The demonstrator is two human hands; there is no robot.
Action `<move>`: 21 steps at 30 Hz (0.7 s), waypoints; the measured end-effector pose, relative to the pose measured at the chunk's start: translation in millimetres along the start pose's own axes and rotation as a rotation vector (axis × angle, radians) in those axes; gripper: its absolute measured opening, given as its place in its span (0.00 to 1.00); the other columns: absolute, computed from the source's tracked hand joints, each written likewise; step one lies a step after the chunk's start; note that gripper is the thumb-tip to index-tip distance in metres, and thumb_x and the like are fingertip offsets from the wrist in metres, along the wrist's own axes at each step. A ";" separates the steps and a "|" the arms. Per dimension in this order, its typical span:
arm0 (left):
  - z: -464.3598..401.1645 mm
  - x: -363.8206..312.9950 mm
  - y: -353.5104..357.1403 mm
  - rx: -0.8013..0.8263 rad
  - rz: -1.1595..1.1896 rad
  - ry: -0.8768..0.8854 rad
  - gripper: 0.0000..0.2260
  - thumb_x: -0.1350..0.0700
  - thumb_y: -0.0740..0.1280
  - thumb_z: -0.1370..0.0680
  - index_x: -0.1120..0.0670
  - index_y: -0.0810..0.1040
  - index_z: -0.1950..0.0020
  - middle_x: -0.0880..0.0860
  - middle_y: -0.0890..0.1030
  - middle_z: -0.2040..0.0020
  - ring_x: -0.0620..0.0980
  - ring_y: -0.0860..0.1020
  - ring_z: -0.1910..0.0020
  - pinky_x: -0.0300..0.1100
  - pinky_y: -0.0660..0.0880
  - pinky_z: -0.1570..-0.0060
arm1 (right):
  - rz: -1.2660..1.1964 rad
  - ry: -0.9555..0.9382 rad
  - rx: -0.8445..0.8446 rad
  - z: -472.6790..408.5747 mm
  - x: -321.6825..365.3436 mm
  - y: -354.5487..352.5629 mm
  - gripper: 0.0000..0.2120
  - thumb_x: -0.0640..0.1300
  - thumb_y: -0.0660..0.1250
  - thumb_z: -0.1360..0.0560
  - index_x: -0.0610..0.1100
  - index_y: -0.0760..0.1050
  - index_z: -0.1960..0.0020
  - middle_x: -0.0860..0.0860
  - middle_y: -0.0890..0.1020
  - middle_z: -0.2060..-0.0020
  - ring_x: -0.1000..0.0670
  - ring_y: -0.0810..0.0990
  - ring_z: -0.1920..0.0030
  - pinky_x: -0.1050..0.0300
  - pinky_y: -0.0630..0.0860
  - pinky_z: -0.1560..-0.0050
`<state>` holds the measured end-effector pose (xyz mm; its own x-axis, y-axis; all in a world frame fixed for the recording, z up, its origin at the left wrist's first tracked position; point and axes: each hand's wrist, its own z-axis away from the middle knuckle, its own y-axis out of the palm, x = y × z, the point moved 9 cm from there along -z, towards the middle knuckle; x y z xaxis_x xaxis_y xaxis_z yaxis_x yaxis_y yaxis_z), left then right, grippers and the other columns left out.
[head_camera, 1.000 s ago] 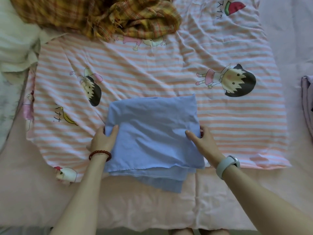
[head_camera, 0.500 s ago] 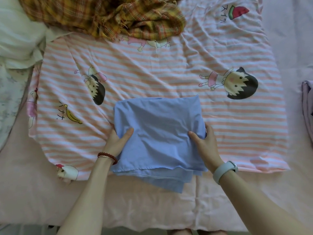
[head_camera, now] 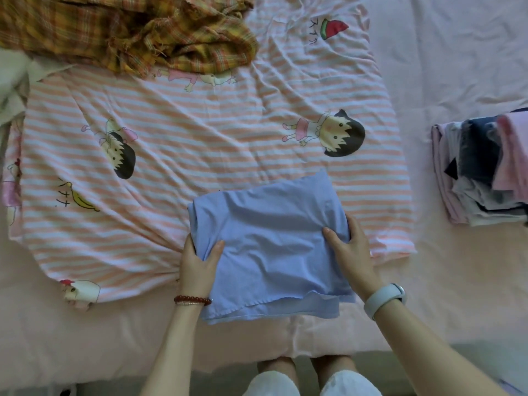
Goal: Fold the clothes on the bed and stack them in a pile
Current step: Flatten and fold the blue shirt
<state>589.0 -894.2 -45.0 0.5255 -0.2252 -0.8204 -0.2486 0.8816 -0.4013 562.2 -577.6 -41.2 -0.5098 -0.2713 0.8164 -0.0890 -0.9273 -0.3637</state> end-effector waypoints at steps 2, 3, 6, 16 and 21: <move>19.3 -13.1 17.7 0.030 0.007 0.012 0.15 0.62 0.70 0.27 0.54 0.72 0.43 0.42 0.76 0.54 0.43 0.75 0.55 0.21 0.68 0.60 | 0.006 0.009 -0.023 9.8 -2.1 -28.2 0.14 0.40 0.67 0.26 0.43 0.72 0.40 0.56 0.76 0.52 0.59 0.75 0.53 0.68 0.68 0.56; 29.6 -21.1 30.0 0.057 0.009 0.017 0.14 0.62 0.70 0.27 0.53 0.71 0.44 0.41 0.75 0.55 0.43 0.75 0.55 0.24 0.70 0.59 | 0.010 0.007 -0.042 15.2 -2.6 -46.3 0.13 0.39 0.67 0.26 0.43 0.72 0.42 0.57 0.76 0.53 0.62 0.74 0.55 0.69 0.68 0.57; 55.9 -48.7 67.4 0.118 0.008 0.035 0.15 0.61 0.70 0.26 0.54 0.72 0.41 0.43 0.76 0.54 0.45 0.75 0.54 0.37 0.70 0.54 | 0.021 -0.022 -0.110 27.6 -0.9 -102.3 0.10 0.38 0.67 0.26 0.46 0.71 0.46 0.59 0.76 0.55 0.66 0.74 0.57 0.70 0.67 0.59; 131.7 -177.2 256.7 0.255 0.109 0.179 0.16 0.59 0.70 0.27 0.47 0.70 0.43 0.36 0.74 0.53 0.25 0.74 0.58 0.21 0.70 0.63 | -0.044 -0.182 -0.307 4.0 16.0 -342.7 0.16 0.38 0.67 0.26 0.52 0.72 0.42 0.64 0.76 0.49 0.69 0.75 0.52 0.77 0.69 0.55; 167.2 -230.8 363.9 0.219 0.179 0.180 0.15 0.61 0.70 0.27 0.51 0.72 0.43 0.39 0.76 0.53 0.29 0.75 0.58 0.22 0.71 0.62 | -0.001 -0.248 -0.318 -52.7 26.0 -460.2 0.13 0.36 0.66 0.26 0.46 0.74 0.44 0.60 0.77 0.54 0.60 0.75 0.54 0.73 0.70 0.57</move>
<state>513.3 -452.0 66.4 0.3324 -0.1113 -0.9365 -0.1331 0.9775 -0.1634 544.9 -144.3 123.8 -0.2912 -0.3605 0.8861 -0.3692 -0.8122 -0.4517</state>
